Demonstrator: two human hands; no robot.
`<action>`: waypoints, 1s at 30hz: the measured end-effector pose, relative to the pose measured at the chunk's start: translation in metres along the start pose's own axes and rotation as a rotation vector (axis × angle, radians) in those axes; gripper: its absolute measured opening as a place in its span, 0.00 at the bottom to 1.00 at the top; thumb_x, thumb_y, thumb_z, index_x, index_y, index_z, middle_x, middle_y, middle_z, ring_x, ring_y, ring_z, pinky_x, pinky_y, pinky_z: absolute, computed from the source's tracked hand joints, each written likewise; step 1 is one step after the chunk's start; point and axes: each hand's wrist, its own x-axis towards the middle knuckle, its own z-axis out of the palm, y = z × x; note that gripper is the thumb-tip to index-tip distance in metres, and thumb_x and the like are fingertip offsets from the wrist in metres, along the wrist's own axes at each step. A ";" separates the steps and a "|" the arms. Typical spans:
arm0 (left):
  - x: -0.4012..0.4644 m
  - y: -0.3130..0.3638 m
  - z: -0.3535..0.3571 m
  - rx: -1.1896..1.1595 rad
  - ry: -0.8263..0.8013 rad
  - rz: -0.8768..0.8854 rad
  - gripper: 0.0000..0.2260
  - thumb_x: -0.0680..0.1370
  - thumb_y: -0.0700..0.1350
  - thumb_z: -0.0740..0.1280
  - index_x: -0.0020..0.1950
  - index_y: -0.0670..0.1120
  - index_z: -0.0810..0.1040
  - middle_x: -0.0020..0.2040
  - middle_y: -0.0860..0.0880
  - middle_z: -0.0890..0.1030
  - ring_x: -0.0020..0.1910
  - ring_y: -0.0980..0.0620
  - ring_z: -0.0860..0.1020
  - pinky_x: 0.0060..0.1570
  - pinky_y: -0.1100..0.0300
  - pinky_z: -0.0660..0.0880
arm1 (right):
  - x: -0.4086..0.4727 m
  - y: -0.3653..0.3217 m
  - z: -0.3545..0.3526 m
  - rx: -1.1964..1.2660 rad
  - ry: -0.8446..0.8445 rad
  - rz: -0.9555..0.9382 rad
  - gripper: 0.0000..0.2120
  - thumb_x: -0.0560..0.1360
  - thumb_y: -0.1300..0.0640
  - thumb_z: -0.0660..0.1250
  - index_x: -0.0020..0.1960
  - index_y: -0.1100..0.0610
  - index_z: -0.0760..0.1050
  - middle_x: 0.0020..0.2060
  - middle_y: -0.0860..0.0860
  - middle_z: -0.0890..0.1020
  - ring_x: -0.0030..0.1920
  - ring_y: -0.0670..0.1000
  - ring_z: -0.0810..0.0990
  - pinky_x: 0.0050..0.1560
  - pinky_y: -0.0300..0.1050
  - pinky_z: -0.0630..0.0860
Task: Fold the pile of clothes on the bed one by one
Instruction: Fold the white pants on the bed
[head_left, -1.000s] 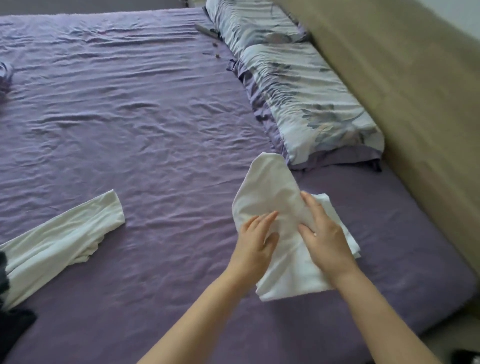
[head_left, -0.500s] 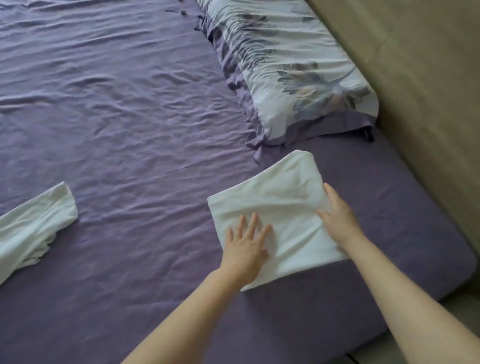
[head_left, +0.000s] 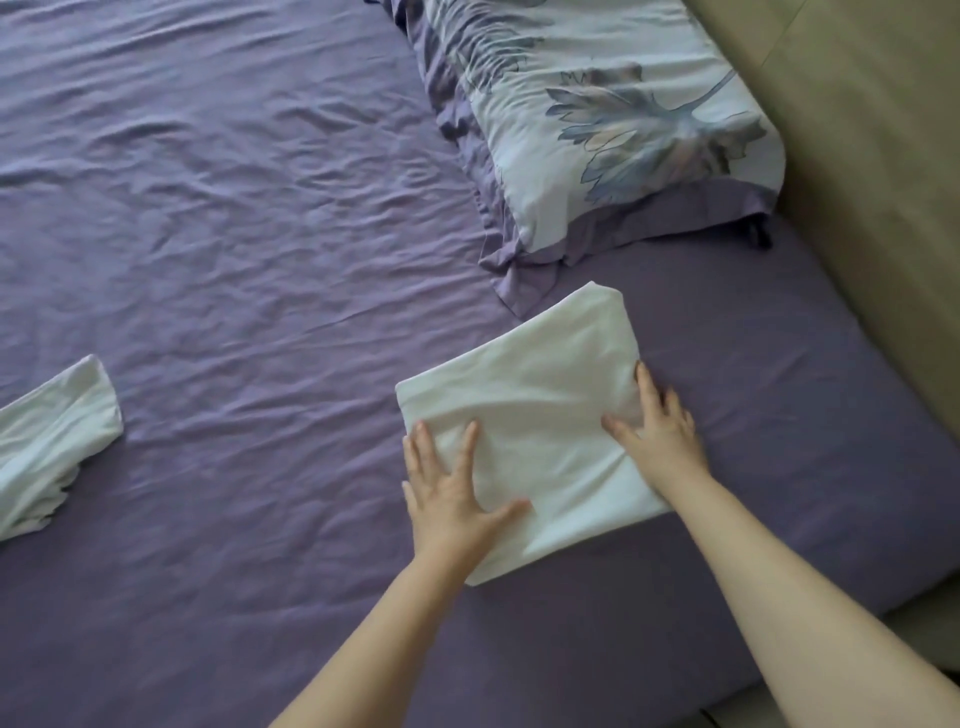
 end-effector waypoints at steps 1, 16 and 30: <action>0.000 0.002 -0.002 -0.109 0.009 -0.039 0.47 0.64 0.63 0.74 0.73 0.69 0.46 0.75 0.53 0.30 0.75 0.50 0.34 0.74 0.46 0.49 | 0.000 0.000 0.000 -0.017 0.025 -0.005 0.39 0.74 0.39 0.61 0.75 0.40 0.40 0.72 0.58 0.61 0.68 0.62 0.62 0.65 0.56 0.62; -0.015 0.049 -0.020 -0.415 -0.061 -0.056 0.41 0.72 0.41 0.70 0.77 0.55 0.49 0.70 0.49 0.55 0.71 0.49 0.59 0.71 0.53 0.61 | -0.023 0.035 -0.045 0.204 0.208 -0.136 0.28 0.79 0.57 0.60 0.75 0.43 0.55 0.53 0.60 0.72 0.53 0.61 0.73 0.57 0.54 0.70; -0.045 0.099 0.057 0.305 -0.194 0.386 0.46 0.72 0.60 0.67 0.76 0.58 0.36 0.75 0.47 0.29 0.75 0.47 0.33 0.75 0.46 0.42 | -0.037 0.129 -0.080 -0.083 0.026 0.042 0.32 0.79 0.48 0.57 0.76 0.44 0.43 0.77 0.55 0.48 0.76 0.57 0.47 0.73 0.56 0.53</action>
